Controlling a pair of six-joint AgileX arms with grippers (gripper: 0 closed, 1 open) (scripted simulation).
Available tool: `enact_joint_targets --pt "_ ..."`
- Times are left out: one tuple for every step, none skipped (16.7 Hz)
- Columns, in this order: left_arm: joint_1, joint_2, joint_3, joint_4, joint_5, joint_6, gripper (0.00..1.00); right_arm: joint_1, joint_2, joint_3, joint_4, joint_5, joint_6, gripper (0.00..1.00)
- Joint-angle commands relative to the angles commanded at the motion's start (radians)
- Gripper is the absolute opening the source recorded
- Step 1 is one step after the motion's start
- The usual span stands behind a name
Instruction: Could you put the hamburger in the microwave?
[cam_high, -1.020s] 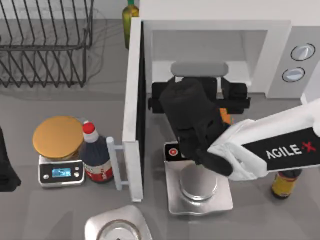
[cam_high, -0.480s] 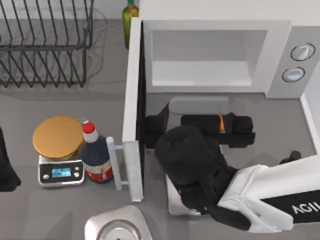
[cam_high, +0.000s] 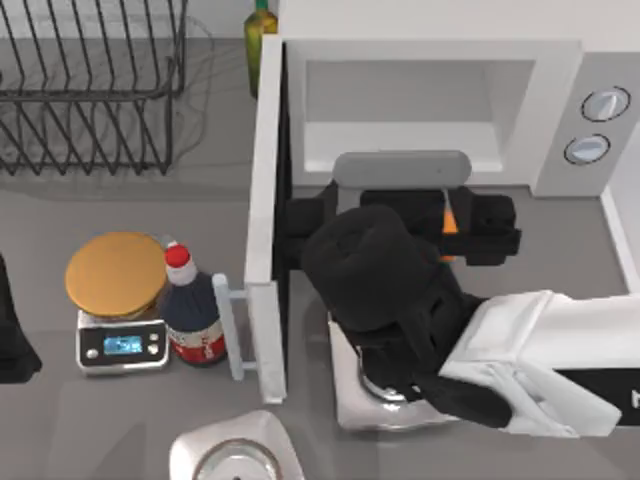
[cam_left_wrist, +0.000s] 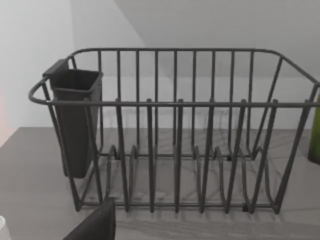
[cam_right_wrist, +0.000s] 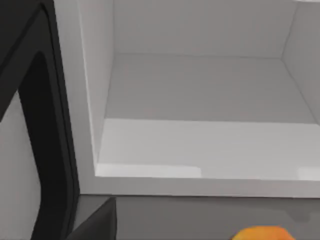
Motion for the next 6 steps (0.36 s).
enact_joint_targets --pt "0.000 0.000 0.000 0.000 0.000 0.000 1.00 -0.001 -0.027 0.022 -0.057 -0.001 0.000 1.00" --pt "0.000 0.000 0.000 0.000 0.000 0.000 1.00 -0.001 -0.053 0.043 -0.106 -0.001 0.000 1.00" --pt "0.000 0.000 0.000 0.000 0.000 0.000 1.00 -0.002 -0.076 0.063 -0.145 0.000 0.000 1.00" --pt "0.000 0.000 0.000 0.000 0.000 0.000 1.00 -0.003 -0.096 0.079 -0.173 0.001 -0.001 1.00" --pt "0.000 0.000 0.000 0.000 0.000 0.000 1.00 -0.003 -0.109 0.090 -0.190 0.001 -0.001 1.00" --pt "0.000 0.000 0.000 0.000 0.000 0.000 1.00 -0.003 -0.114 0.094 -0.196 0.002 -0.002 1.00"
